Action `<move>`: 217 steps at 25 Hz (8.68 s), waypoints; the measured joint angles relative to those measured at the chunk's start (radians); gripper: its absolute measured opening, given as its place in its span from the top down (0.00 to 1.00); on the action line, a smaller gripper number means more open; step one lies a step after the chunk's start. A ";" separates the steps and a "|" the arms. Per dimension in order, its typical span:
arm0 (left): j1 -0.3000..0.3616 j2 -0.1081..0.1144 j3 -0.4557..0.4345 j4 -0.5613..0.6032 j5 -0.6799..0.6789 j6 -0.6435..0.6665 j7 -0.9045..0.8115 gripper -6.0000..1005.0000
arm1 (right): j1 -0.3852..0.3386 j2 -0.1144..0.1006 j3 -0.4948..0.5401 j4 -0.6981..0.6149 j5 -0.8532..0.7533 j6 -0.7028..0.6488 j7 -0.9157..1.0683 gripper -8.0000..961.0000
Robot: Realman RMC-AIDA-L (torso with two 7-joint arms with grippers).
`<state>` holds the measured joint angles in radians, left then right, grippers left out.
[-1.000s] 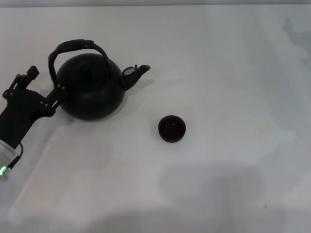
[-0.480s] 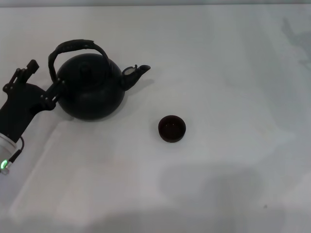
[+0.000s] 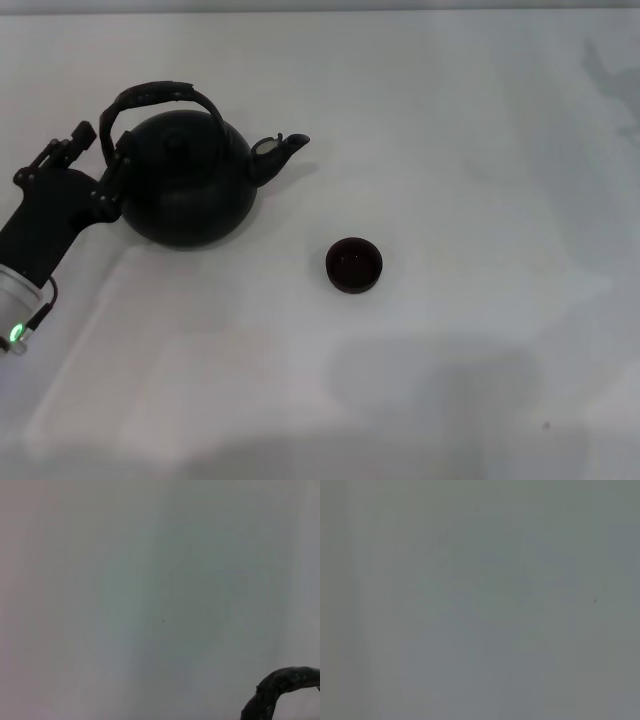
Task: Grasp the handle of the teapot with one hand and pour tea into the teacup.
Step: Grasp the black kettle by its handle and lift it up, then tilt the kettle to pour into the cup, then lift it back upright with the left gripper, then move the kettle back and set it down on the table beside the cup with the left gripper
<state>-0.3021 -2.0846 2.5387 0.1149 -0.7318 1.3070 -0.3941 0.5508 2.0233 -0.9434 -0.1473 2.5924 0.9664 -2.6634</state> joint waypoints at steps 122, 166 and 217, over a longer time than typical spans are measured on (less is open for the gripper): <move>-0.195 0.012 0.003 -0.070 0.255 0.158 0.567 0.89 | 0.020 0.005 -0.003 0.031 -0.001 -0.009 0.023 0.11; -0.204 0.012 0.002 -0.063 0.254 0.130 0.621 0.89 | 0.020 0.005 0.003 0.040 0.003 -0.009 0.026 0.11; 0.025 -0.006 0.010 0.189 -0.217 -0.002 0.440 0.87 | 0.029 0.005 0.006 0.033 0.004 -0.022 0.026 0.11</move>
<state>-0.2769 -2.0909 2.5484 0.3041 -0.9488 1.3049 0.0461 0.5802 2.0280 -0.9373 -0.1142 2.5967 0.9443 -2.6369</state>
